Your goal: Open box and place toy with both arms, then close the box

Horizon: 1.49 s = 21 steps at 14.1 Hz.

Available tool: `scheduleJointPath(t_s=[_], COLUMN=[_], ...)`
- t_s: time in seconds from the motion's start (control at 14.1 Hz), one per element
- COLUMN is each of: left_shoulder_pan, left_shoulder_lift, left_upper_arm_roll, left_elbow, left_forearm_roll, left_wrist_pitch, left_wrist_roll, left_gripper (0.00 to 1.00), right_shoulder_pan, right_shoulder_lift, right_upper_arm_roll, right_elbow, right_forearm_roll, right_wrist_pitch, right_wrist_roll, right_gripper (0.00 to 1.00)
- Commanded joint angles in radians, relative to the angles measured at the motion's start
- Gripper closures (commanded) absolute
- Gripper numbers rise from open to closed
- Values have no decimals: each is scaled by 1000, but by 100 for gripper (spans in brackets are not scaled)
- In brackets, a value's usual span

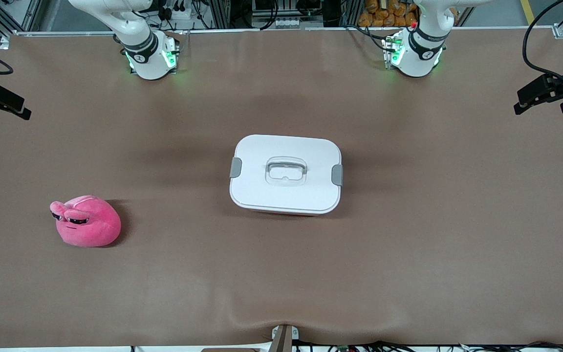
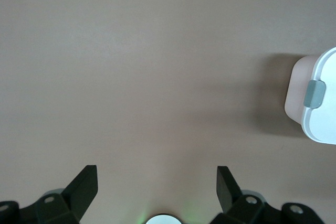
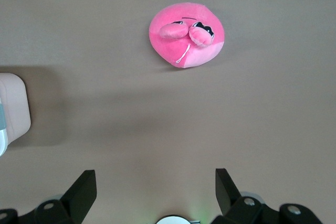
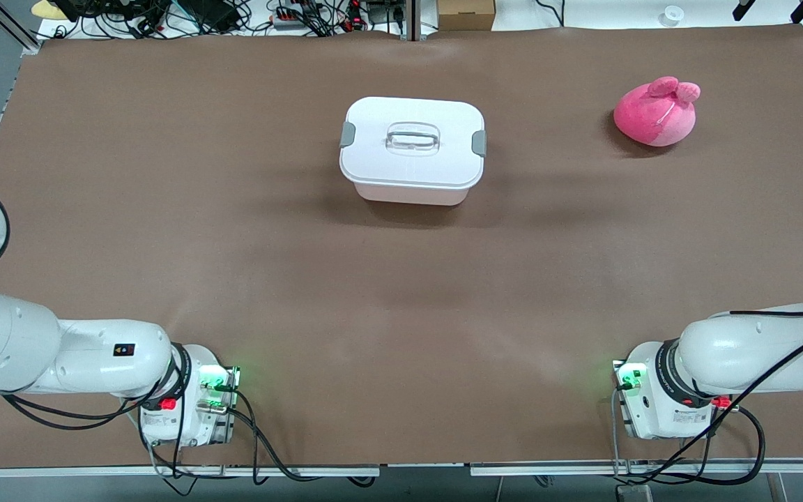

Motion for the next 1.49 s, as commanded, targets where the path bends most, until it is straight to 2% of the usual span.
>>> scheduleJointPath(t_s=[0.0,0.92,1.42], left_shoulder_pan=[7,8,-9], left_shoulder_lift=[8,42,82], left_upper_arm_roll=[-3,-1,-4], left_elbow=[16,14,17], left_forearm_roll=[-9,-8,-42], left_wrist_pitch=[0,-26,-23], left_wrist_roll=[11,15,-61], left_gripper=[0,0,0], right_shoulder_pan=[10,10,10], right_shoulder_lift=[8,12,57], right_upper_arm_roll=[-4,-4,-4], right_elbow=[19,19,32], right_forearm_roll=[-8,-11,-11], right_wrist_pitch=[-11,-7,-2], right_wrist_roll=[-6,-6,-7], right_gripper=[0,0,0])
